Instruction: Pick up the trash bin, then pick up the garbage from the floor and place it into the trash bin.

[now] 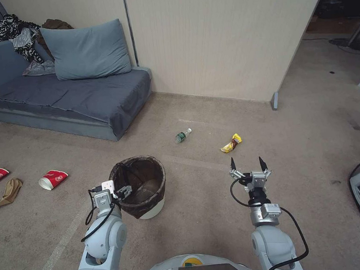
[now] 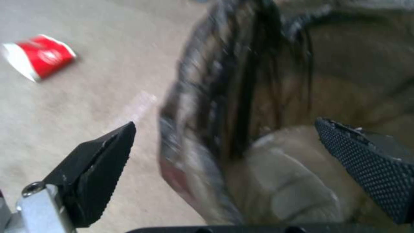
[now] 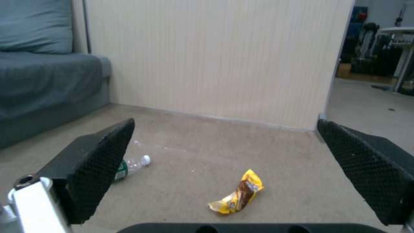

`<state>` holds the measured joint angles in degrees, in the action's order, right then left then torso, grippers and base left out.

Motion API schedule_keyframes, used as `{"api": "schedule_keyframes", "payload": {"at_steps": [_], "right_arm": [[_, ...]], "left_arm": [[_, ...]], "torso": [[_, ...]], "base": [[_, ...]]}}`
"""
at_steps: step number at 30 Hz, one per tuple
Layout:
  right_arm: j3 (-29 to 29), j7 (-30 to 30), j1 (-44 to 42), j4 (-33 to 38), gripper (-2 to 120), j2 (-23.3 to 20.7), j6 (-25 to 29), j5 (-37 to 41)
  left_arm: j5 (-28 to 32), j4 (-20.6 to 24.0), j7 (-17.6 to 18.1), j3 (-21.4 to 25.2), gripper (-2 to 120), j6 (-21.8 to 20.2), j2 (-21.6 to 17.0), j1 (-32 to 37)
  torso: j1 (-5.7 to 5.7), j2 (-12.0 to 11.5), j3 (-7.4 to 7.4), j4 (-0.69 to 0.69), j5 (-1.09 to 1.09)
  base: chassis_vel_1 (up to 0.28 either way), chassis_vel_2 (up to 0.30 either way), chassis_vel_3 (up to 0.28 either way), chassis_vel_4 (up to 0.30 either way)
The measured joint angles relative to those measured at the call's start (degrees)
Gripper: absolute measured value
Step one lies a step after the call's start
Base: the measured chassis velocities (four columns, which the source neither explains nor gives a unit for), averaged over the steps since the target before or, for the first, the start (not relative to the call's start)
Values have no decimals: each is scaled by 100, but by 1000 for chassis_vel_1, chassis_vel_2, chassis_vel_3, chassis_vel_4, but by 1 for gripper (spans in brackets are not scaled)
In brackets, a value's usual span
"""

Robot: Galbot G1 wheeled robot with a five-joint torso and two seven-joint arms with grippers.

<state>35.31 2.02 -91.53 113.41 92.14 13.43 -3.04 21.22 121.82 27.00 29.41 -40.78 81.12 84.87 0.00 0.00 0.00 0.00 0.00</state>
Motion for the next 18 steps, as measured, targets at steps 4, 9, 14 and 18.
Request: {"api": "schedule_keyframes", "payload": {"at_steps": [4,9,14,18], "right_arm": [[-7,-1,-13,1,100,0,-1,-12],[-3,-1,-42,-8,100,0,-1,-19],[1,-1,-40,-28,100,0,-1,-33],[-3,-1,-41,-50,100,0,2,-53]], "left_arm": [[124,-101,-15,11,100,-69,-5,-54],[138,-230,72,36,100,-69,24,-100],[152,-411,154,52,100,-50,53,-162],[254,-523,254,59,100,-44,74,-228]], "torso": [[0,0,0,0,0],[0,0,0,0,0],[0,0,0,0,0],[0,0,0,0,0]], "base": [[0,0,0,0],[0,0,0,0],[0,0,0,0],[0,0,0,0]]}}
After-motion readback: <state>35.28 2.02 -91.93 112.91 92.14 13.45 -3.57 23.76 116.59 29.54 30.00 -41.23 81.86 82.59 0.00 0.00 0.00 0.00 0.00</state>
